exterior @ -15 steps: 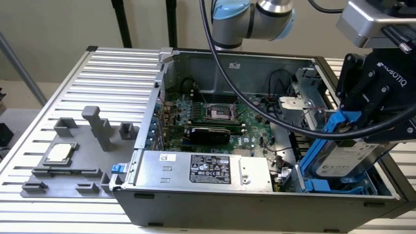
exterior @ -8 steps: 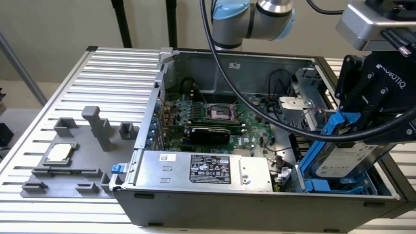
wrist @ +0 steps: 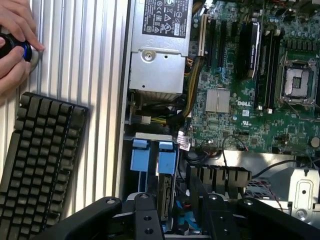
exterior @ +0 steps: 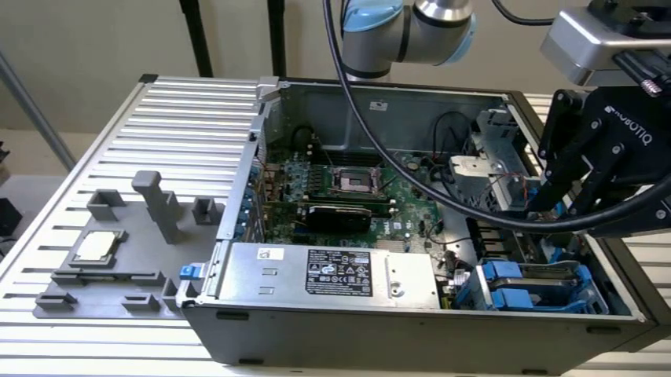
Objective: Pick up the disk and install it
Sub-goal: 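Insert the disk into the insertion slot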
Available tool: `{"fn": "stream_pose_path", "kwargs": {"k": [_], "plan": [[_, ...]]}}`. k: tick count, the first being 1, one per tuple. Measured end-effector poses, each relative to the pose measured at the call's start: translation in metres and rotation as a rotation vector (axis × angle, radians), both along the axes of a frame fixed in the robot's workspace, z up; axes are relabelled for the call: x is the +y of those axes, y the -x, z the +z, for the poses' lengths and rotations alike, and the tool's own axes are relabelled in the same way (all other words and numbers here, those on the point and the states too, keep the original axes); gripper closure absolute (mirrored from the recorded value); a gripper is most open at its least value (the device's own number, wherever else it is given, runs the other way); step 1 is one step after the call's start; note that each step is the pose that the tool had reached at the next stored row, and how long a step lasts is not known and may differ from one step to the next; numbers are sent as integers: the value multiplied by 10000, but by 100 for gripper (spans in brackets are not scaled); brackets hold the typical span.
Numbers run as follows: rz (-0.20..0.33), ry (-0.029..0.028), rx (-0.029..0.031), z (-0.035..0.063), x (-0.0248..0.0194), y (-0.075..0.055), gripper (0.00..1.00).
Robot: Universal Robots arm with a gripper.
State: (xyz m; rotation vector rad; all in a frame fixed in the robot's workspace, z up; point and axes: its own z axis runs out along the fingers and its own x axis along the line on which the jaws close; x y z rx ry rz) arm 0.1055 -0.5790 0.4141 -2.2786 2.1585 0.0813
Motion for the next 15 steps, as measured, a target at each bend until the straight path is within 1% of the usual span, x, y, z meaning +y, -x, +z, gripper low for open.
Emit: {"fn": "stream_pose_path", "kwargs": {"k": [3, 7, 11, 13, 14, 15], "plan": [[15, -2, 1, -2, 0, -37, 61], [24, 0, 1, -1, 0, -126, 61], [22, -1, 1, -1, 0, -131, 63], [24, -1, 1, -1, 0, -132, 76], [24, -1, 1, -1, 0, -132, 76], [24, 0, 1, -1, 0, -132, 82]]}}
